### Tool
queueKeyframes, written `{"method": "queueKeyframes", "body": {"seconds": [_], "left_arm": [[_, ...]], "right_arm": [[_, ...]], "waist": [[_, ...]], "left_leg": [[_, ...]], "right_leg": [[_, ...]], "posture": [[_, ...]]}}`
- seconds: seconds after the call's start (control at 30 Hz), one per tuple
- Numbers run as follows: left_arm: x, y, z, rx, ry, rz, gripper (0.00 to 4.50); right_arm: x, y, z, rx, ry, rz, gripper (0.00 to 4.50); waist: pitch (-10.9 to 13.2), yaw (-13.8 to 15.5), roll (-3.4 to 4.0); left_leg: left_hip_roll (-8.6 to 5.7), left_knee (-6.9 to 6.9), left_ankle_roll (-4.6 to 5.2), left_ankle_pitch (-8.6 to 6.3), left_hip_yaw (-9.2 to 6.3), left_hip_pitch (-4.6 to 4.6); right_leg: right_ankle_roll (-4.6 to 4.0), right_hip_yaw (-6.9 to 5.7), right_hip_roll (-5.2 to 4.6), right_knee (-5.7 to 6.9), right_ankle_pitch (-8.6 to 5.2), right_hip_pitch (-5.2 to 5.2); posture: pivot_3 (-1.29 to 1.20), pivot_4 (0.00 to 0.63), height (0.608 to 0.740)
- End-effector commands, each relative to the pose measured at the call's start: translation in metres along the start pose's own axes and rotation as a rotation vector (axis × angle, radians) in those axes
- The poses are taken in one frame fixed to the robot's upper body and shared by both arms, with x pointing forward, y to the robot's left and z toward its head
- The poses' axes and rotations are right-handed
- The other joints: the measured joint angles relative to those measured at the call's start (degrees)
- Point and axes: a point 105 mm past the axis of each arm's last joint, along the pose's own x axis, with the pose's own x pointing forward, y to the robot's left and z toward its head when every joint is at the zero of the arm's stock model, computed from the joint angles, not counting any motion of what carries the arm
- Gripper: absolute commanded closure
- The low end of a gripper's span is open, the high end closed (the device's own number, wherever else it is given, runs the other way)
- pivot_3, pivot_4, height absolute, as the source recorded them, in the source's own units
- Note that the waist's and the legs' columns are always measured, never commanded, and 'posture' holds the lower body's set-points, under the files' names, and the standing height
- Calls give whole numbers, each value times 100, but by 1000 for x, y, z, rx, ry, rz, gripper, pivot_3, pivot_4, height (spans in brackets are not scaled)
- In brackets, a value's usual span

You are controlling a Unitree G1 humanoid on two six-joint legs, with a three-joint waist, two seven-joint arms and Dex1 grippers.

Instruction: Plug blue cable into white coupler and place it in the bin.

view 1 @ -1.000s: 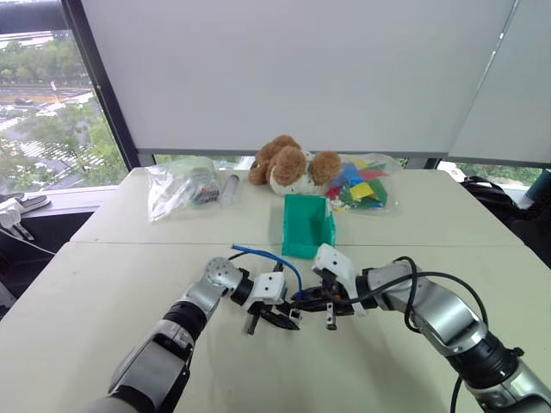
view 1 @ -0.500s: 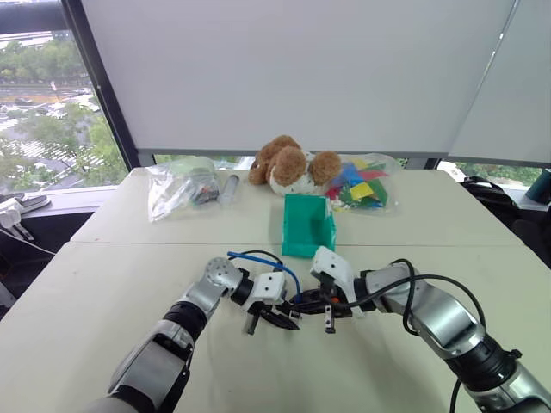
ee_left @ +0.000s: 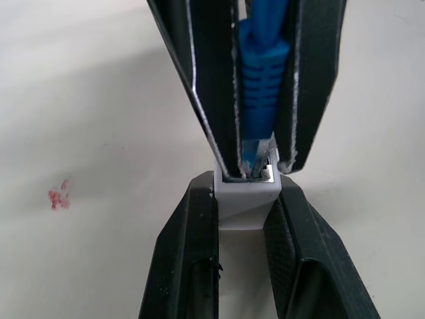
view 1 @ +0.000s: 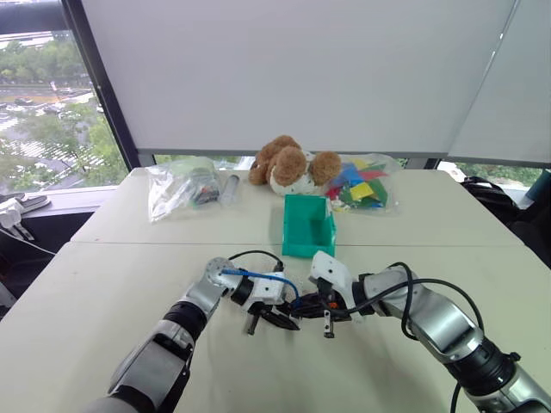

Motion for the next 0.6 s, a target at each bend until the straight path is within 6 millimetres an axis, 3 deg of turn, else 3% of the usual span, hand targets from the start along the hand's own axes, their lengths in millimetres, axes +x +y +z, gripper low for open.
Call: {"method": "queueKeyframes", "body": {"seconds": [0.03, 0.37, 0.6], "left_arm": [[-1, -7, -21, -63, 79, -11, 4144], [0, -7, -22, -65, 76, -15, 4144], [-3, -7, -23, -86, 73, -3, 4144]], "right_arm": [[3, 4, -4, 3, 15, 17, 4500], [23, 14, -27, 77, 67, 55, 4500], [22, 11, -25, 77, 55, 49, 4500]], "waist": [[-1, 4, -2], [-69, -16, -27], [-93, -31, -24]], "left_leg": [[0, 0, 0, 0, 0, 0], [3, -1, 0, 0, 0, 15], [7, -4, 0, 0, 0, 23]], "right_leg": [[0, 0, 0, 0, 0, 1], [-2, 0, 2, 0, -1, 13], [-2, 0, 4, 0, -1, 19]], "posture": [[0, 150, 740], [0, 150, 740], [0, 150, 740]]}}
